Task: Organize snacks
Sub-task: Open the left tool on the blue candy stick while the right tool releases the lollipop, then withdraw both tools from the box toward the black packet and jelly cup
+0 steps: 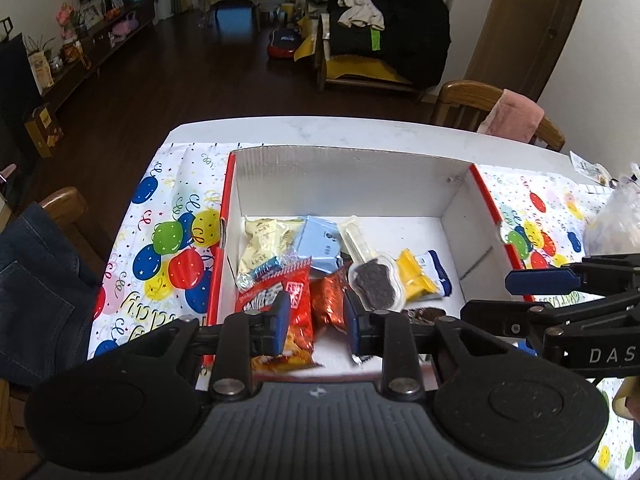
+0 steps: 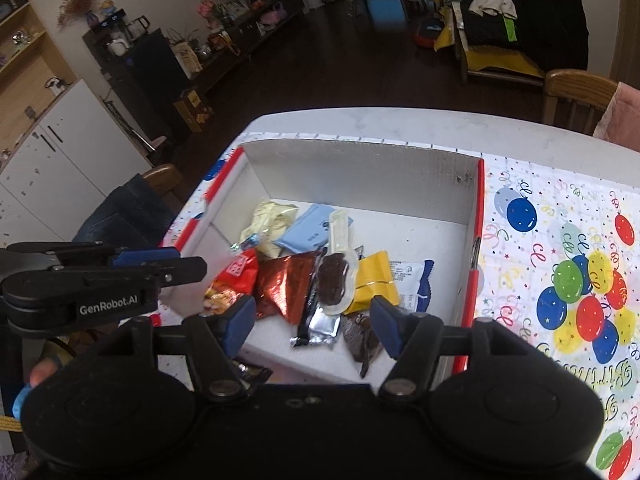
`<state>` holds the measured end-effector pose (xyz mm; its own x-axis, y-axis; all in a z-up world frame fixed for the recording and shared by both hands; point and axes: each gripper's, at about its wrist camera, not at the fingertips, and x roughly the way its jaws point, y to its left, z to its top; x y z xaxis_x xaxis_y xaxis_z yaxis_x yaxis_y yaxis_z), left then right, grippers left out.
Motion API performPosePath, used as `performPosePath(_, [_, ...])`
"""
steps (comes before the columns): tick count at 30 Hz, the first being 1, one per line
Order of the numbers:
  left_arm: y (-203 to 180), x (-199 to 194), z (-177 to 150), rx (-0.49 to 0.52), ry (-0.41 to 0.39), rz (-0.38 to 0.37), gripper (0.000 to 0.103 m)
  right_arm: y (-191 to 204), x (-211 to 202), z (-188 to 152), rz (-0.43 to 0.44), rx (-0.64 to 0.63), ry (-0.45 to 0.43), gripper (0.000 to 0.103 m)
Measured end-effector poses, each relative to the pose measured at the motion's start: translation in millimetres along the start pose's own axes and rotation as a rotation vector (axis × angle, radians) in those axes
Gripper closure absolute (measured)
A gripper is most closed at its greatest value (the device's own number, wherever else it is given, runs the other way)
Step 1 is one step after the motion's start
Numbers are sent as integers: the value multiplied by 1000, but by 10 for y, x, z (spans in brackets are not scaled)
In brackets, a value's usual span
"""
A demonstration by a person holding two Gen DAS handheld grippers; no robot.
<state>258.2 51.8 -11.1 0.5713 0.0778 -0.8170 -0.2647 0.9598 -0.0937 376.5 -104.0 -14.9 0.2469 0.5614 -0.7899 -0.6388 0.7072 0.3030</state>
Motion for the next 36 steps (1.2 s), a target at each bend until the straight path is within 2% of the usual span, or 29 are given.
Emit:
performPosePath(4, [-40, -122, -115, -7, -18, 1, 75, 39, -90, -94, 24, -7, -9, 33])
performPosePath(7, [-73, -208, -200, -5, -37, 5, 68, 76, -156, -187, 34, -19, -19, 30])
performPosePath(9, [-82, -266, -257, -13, -54, 7, 47, 99, -197, -248, 38, -27, -28, 29])
performPosePath(11, [-80, -329, -312, -24, -79, 5, 37, 115, -233, -307, 47, -38, -35, 28])
performPosePath(14, [-88, -384, -385, -29, -92, 13, 35, 156, -284, -408, 53, -65, -57, 21])
performPosePath(20, [-77, -437, -583, -53, -90, 15, 34, 229, -331, -612, 69, -100, -65, 19])
performPosePath(24, [-65, -451, -745, -64, -86, 9, 28, 334, -377, -761, 81, -164, -79, 17])
performPosePath(26, [-57, -442, -812, -69, -78, 7, 28, 380, -362, -852, 75, -189, -77, 7])
performPosePath(28, [-43, -428, -878, -83, -68, 13, 27, 419, -341, -944, 67, -214, -82, 7])
performPosePath(30, [2, -410, -951, -109, -58, 10, 22, 449, -297, -1009, 57, -225, -65, 6])
performPosePath(36, [135, -354, -1134, -164, -38, 38, 21, 487, -100, -1162, 9, -229, -21, 4])
